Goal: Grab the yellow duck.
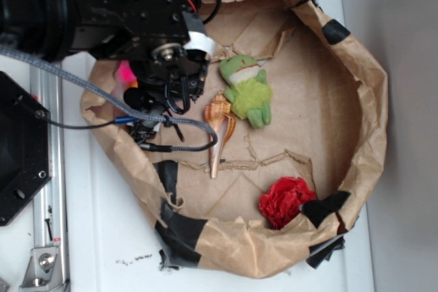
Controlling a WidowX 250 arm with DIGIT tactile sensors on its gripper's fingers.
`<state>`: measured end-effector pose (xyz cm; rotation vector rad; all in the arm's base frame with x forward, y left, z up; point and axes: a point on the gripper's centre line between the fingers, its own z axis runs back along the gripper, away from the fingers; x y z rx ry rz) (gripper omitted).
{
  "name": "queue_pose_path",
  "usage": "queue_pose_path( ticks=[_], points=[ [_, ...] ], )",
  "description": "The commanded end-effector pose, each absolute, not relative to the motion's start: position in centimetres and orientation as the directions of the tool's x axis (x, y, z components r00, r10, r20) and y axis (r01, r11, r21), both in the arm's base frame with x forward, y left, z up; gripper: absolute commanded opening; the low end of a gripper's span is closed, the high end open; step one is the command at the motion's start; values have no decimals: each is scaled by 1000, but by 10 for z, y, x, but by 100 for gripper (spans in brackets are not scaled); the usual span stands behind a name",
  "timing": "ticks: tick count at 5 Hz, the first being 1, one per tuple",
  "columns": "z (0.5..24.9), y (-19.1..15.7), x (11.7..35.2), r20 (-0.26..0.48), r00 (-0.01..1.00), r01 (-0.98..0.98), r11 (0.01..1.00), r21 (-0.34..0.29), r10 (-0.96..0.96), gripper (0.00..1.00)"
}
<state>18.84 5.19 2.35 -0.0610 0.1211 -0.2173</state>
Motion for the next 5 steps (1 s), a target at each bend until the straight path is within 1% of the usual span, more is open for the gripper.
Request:
queue_pose_path(
  ticks=[1,2,3,4,5],
  points=[
    [96,53,203,-42,978,206,977,63,-203,0],
    [148,40,222,102,985,142,990,-5,-141,0],
    [174,32,233,156,982,116,992,-48,-107,0],
    [176,17,239,240,969,-24,991,-129,55,0],
    [166,22,238,275,956,-54,982,-179,103,0]
  ],
)
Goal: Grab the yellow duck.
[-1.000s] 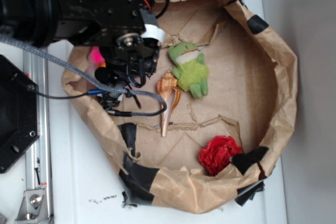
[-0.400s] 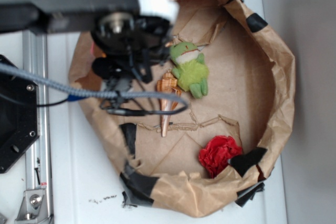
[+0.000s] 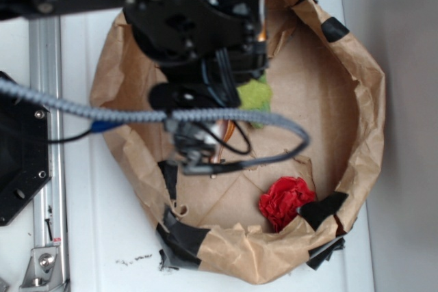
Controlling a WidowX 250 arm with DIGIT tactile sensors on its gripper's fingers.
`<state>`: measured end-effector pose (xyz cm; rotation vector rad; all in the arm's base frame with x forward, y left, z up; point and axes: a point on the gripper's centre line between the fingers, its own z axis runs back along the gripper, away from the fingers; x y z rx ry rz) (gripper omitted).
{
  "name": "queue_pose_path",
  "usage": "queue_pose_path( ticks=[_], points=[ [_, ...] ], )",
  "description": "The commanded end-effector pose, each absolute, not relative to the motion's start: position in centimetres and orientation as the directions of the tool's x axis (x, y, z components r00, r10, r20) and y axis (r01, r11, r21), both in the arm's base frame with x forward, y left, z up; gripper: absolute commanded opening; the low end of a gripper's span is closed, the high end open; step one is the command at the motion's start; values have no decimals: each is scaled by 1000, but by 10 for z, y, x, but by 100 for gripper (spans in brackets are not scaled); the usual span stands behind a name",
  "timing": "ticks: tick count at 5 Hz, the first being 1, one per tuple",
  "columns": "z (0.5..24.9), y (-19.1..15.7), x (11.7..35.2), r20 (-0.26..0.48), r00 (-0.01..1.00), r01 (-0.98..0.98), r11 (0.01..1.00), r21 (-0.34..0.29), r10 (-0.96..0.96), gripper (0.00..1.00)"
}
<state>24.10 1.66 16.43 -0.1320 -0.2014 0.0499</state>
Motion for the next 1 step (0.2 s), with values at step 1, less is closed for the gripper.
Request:
queue_pose_path(
  ticks=[1],
  points=[
    [163,26,240,269,956,-69,978,-196,121,0]
  ],
)
